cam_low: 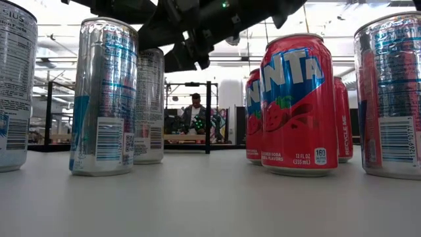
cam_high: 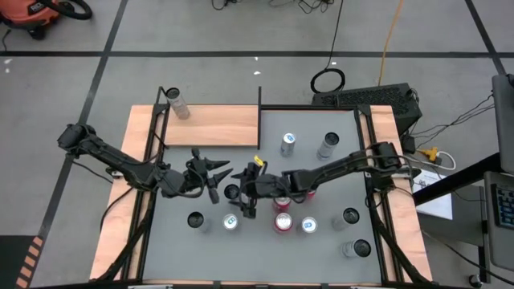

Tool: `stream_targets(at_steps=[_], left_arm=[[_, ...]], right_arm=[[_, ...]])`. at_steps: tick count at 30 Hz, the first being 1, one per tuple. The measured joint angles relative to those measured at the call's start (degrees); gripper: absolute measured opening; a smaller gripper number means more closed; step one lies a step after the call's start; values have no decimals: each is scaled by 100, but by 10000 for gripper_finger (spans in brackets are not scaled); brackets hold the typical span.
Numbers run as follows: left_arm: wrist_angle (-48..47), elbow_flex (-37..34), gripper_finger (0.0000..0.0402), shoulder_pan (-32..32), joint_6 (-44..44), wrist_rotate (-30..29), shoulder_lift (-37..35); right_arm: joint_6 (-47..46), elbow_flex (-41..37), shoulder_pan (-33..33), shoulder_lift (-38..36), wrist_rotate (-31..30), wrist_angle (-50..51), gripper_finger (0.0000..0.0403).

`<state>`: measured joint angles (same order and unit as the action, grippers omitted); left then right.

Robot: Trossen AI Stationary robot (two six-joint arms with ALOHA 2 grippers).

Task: Place canned beverage on shelf
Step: Put the top white-yellow soda can on the shelf aligned with the other white-yellow soda can

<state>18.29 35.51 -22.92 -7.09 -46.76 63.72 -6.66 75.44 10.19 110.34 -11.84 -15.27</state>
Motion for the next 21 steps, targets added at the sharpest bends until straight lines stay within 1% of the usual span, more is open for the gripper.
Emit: stream_targets(at_steps=[3,7,15,18,21], left_arm=[[2,0,120,0,2,0,0],[2,0,120,2,2,-2,0],[2,0,120,2,4,-70,0],[2,0,120,2,2,-77,0],[4,0,120,2,-9,-83,0]], right_arm=[[124,0,-47,51,83,8,363],[173,-2,-133,132,450,1,356],[416,-2,-216,189,471,-76,349],[479,-2,-226,189,593,-79,328],[500,-2,-227,189,742,-76,294]])
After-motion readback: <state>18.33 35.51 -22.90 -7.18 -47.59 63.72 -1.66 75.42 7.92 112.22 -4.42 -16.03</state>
